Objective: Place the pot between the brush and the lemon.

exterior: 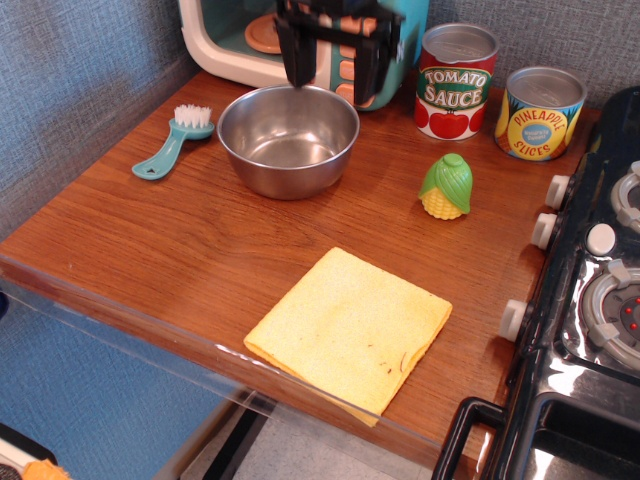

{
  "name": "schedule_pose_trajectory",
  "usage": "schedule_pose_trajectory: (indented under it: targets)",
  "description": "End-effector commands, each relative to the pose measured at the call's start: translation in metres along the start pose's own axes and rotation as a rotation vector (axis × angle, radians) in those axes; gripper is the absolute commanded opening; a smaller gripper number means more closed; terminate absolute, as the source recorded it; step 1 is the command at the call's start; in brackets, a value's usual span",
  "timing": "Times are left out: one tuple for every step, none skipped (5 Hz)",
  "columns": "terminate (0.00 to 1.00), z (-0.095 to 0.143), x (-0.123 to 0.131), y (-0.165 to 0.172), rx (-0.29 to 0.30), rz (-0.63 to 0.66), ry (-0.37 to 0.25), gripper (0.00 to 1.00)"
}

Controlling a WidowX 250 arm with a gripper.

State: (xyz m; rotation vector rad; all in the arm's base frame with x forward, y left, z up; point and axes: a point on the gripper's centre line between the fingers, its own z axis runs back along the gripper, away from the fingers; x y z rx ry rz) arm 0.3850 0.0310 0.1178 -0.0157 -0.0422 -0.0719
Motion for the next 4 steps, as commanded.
schedule_pose_trajectory:
  targets:
    - [0.0,0.0102,-0.018,0.0124,0.025,-0.001,-0.008,1.0]
    - [0.0,0.0053,-0.0217,0.016,0.122,-0.027,-0.027,1.0]
    - [0.0,0.0053,-0.0217,0.016,0.122,-0.027,-0.027,1.0]
    - [1.0,0.0053,-0.0217,0.016,0.122,-0.027,-0.027,1.0]
